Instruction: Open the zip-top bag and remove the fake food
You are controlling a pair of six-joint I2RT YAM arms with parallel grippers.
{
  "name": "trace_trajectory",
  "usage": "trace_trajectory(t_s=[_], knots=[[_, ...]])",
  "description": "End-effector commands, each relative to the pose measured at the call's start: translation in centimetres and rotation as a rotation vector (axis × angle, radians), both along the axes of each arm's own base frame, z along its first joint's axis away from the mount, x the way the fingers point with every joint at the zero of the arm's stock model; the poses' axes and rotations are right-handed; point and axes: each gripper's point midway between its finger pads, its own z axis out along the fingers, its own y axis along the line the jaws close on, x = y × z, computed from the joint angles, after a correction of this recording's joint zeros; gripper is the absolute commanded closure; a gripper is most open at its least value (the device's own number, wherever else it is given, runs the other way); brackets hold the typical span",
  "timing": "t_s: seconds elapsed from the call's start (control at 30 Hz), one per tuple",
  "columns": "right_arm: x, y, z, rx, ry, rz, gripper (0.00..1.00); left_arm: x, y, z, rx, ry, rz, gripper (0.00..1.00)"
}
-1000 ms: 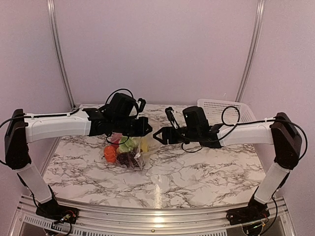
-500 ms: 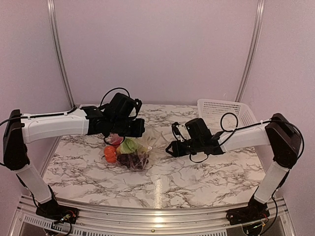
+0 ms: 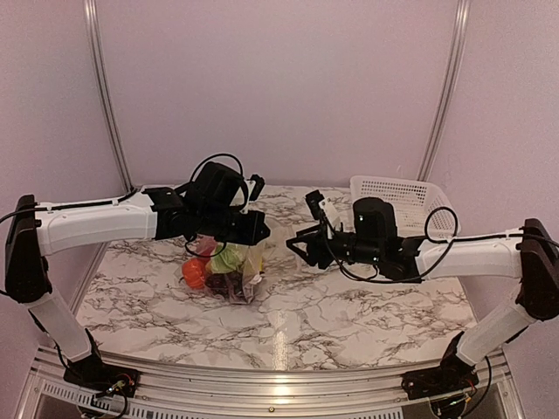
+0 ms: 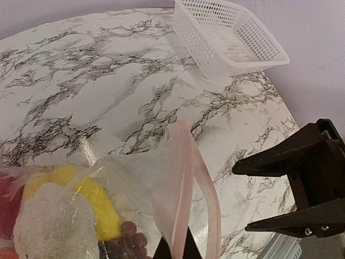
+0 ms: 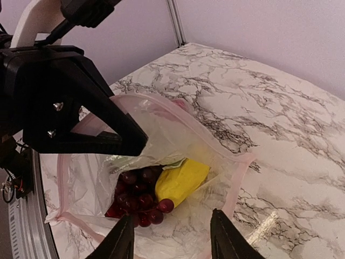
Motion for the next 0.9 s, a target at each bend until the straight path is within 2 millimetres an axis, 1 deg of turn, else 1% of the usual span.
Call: trace_trajectory(t_s=[0.0,0.03,0.1,0.17,0.27,0.37,0.47,0.57,0.6,0.67,0.77,0.8,0.87], knots=[[0.5,2.3,2.1,0.011,-0.089,0.071,0.60,-0.1,-1.2,1.0,-0.058,-0.022,-0.036,1.00],[0.6,2.8,1.3,-0.004,-0.081,0.087,0.63,-0.1,-1.3,0.8,-0.057,-0.018,-0.036,1.00],[0.7,3.7,0.4,-0.009,-0.073,0.117,0.65,-0.2,-1.4,0.6,-0.061,-0.010,-0.042,1.00],[0.6,4.4,-1.0,-0.019,-0.056,0.146,0.69,-0.2,-1.5,0.4,-0.064,-0.002,-0.039,1.00],[0.2,5.0,-2.9,-0.015,-0.041,0.188,0.70,-0.2,-1.2,-0.1,-0.070,0.009,-0.017,1.00],[-0.4,5.7,-4.5,-0.004,-0.032,0.226,0.66,-0.4,-0.9,-0.6,-0.094,0.020,-0.002,1.00],[-0.7,6.8,-6.3,-0.019,-0.014,0.252,0.63,-0.4,-0.4,-1.7,-0.099,0.051,0.027,1.00],[-1.5,7.9,-8.6,-0.051,0.012,0.277,0.54,-0.4,0.2,-2.7,-0.101,0.080,0.057,1.00],[-1.8,8.1,-9.3,-0.057,0.024,0.284,0.52,-0.3,0.5,-2.9,-0.105,0.086,0.067,1.00],[-2.0,8.2,-10.7,-0.066,0.053,0.285,0.50,-0.2,0.8,-3.5,-0.104,0.102,0.083,1.00],[-2.2,7.8,-12.0,-0.065,0.076,0.271,0.49,-0.3,0.9,-4.0,-0.095,0.115,0.082,1.00],[-2.3,7.6,-12.2,-0.062,0.083,0.264,0.49,-0.5,0.9,-4.0,-0.089,0.119,0.074,0.98],[-2.5,7.3,-12.2,-0.054,0.087,0.260,0.49,-0.7,0.7,-3.8,-0.065,0.121,0.045,0.83]])
